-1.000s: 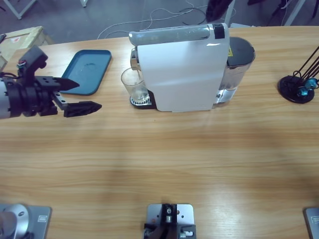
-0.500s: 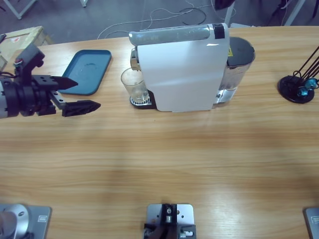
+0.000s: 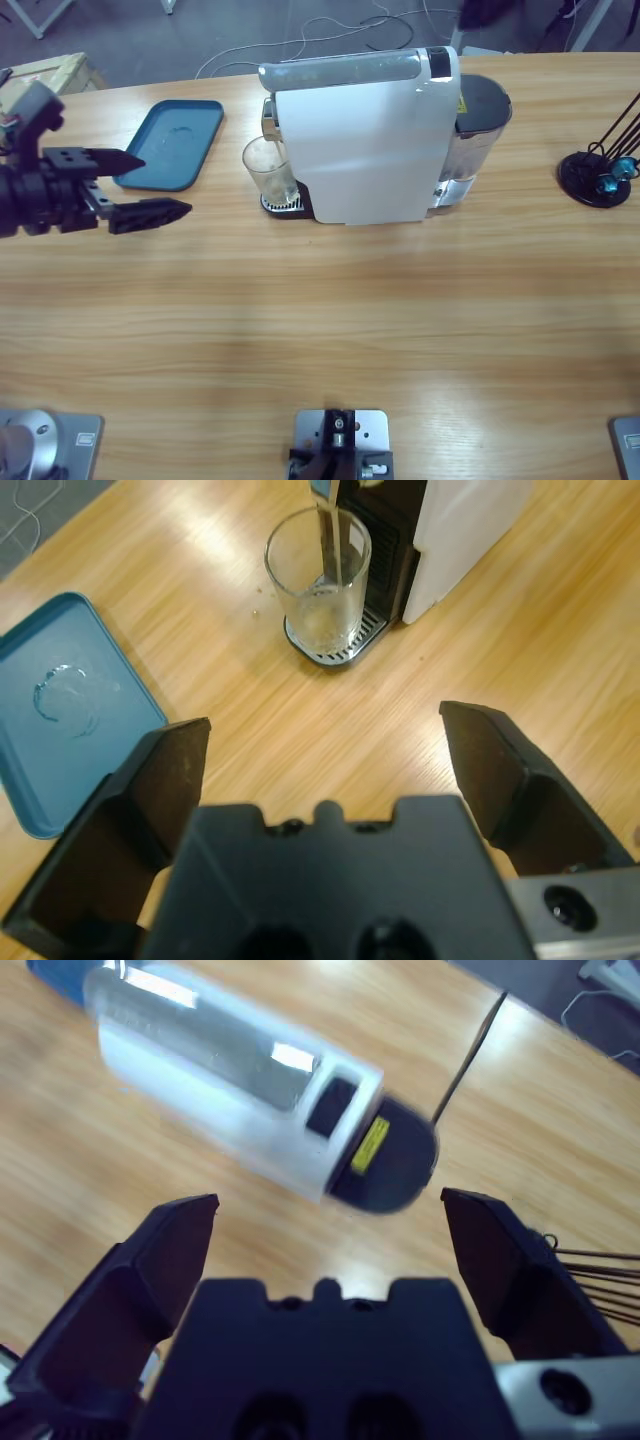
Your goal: Pour coffee
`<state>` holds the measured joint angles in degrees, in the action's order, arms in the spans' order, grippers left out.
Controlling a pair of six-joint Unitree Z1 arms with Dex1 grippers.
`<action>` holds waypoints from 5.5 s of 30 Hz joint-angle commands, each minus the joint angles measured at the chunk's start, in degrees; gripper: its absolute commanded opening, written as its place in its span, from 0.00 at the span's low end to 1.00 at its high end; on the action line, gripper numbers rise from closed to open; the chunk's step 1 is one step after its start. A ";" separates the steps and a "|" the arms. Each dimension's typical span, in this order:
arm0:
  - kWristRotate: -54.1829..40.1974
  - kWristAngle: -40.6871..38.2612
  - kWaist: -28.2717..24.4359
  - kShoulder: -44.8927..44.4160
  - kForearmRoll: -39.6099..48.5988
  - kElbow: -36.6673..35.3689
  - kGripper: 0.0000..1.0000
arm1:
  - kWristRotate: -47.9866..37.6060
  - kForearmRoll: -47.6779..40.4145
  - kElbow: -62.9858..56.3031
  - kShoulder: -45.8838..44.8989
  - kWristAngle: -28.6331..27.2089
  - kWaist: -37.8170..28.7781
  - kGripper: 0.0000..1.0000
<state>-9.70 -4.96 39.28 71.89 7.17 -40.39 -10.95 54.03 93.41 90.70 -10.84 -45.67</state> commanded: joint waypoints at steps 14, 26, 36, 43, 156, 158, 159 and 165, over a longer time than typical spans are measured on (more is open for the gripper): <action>4.25 -1.54 3.44 -8.06 3.66 1.69 1.00 | 4.45 -40.49 -56.93 -32.21 1.26 -3.46 1.00; 4.25 -1.37 3.44 -7.02 3.64 1.88 1.00 | 4.45 -40.23 -57.46 -33.83 0.82 -3.46 1.00; 4.18 -1.24 3.44 -6.06 3.29 0.84 1.00 | 4.45 -40.41 -57.72 -32.42 0.40 -3.46 1.00; 4.18 -0.93 3.44 -6.32 3.29 0.84 1.00 | 4.45 -40.41 -57.99 -32.34 0.54 -3.46 1.00; -16.40 -26.13 -9.05 41.12 -43.87 -0.19 0.00 | 3.74 -38.16 -57.30 -24.51 5.81 -3.46 1.00; -16.35 -25.76 -9.40 40.52 -43.91 0.37 0.00 | 3.74 -38.14 -57.41 -24.51 5.76 -3.46 1.00; -16.53 -25.71 -9.91 39.75 -43.96 1.09 0.00 | 3.74 -38.14 -57.46 -24.55 5.74 -3.46 1.00; -13.68 -18.28 -15.27 30.73 -44.26 4.13 0.00 | 3.74 -38.39 -57.55 -24.36 5.64 -3.46 1.00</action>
<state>-26.01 -30.41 29.15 109.78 -36.55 -39.60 -7.33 15.33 36.88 65.58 -5.72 -48.53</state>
